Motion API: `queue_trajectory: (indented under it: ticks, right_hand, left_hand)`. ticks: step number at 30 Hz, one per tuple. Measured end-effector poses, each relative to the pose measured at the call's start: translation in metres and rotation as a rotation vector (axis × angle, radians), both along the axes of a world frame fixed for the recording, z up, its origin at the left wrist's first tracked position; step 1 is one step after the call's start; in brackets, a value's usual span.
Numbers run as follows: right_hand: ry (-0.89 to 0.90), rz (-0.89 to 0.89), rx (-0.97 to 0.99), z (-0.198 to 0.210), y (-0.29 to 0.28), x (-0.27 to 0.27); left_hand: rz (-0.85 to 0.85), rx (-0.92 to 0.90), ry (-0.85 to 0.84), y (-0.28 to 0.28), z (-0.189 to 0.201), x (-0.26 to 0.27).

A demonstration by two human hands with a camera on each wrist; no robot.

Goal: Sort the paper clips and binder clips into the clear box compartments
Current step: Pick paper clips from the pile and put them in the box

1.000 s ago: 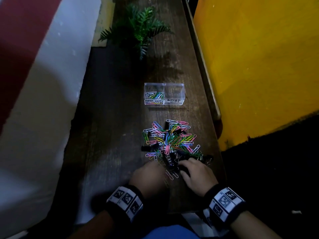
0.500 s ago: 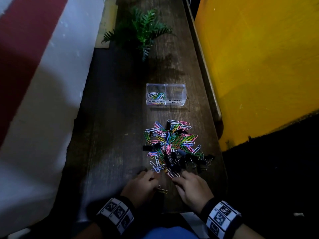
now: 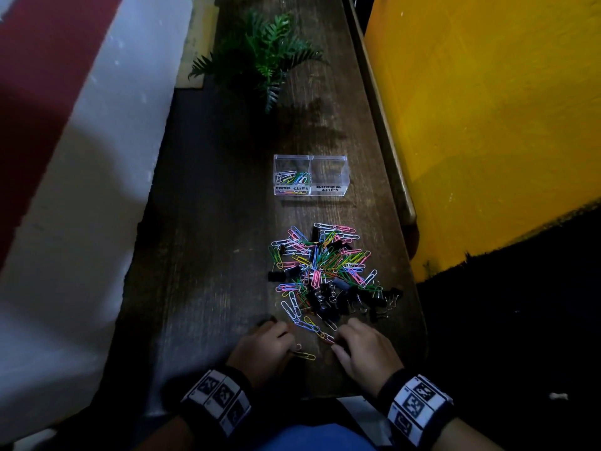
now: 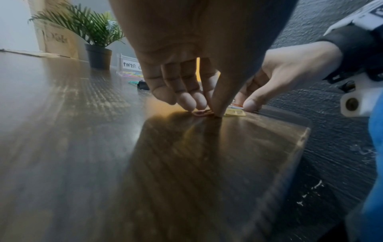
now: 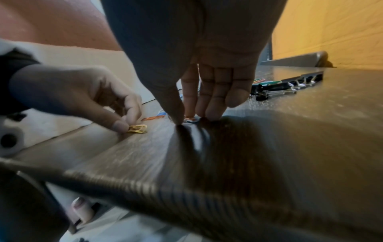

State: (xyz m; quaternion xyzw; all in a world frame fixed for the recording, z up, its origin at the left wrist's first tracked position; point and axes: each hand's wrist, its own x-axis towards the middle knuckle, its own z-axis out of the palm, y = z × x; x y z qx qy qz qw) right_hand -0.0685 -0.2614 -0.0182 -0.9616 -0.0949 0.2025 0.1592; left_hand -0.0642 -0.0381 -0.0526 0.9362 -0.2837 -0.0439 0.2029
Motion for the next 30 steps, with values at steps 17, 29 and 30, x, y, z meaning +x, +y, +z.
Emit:
queue_trajectory:
  ticks: [17, 29, 30]
  right_hand:
    - [-0.193, -0.021, -0.002, 0.016, 0.011, 0.026]
    - [-0.001, 0.35, -0.155, 0.021, 0.087, 0.079]
    - [0.009, 0.365, -0.175, 0.021, 0.09, 0.081]
  left_hand:
    - [0.047, -0.018, 0.069, 0.009, 0.006, -0.005]
    - [0.116, 0.22, 0.073, 0.001, 0.002, -0.003]
    - [0.125, 0.237, 0.07, 0.002, 0.002, -0.003]
